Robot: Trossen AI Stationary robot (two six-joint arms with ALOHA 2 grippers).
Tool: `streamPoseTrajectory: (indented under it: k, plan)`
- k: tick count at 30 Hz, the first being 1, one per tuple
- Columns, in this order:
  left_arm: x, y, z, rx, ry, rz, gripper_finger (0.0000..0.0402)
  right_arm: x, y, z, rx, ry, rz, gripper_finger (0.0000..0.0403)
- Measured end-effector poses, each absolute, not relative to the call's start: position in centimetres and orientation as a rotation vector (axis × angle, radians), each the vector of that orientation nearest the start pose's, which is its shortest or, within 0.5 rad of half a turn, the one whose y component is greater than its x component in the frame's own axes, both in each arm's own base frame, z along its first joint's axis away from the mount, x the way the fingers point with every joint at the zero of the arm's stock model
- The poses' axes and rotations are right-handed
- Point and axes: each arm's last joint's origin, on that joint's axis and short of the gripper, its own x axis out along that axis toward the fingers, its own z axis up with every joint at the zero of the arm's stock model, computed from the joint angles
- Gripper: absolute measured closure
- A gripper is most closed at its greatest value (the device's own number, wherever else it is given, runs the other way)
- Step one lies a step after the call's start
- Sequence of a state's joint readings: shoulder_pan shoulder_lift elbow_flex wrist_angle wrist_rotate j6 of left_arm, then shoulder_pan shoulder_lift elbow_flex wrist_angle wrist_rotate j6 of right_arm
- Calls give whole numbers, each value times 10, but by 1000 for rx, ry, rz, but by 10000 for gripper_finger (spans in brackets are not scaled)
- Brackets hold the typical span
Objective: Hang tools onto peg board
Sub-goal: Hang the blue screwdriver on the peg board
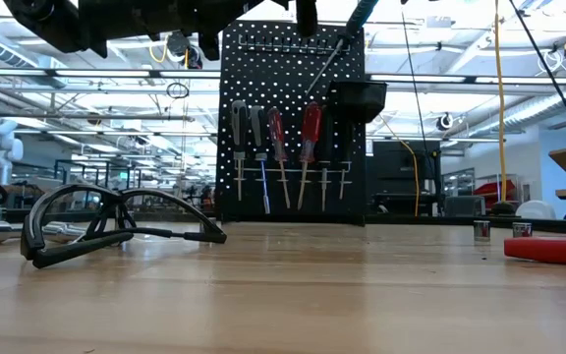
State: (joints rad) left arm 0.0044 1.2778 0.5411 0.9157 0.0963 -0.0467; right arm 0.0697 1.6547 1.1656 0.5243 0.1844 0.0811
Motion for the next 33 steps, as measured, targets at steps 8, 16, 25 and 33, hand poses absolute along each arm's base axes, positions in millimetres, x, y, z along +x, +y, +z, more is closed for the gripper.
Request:
streamPoseTrajectory:
  k: [8,16,25,33]
  plan:
    - [259,4,247,4,-75,60,265,369,17,319,76,0,-255,398]
    - [237,14,253,38,62,243,248,334,-13,347,74,34,-519,398]
    - [229,13,255,50,81,231,246,318,-73,354,86,25,-704,398]
    - [228,15,253,71,82,237,246,310,-103,355,82,16,-795,398]
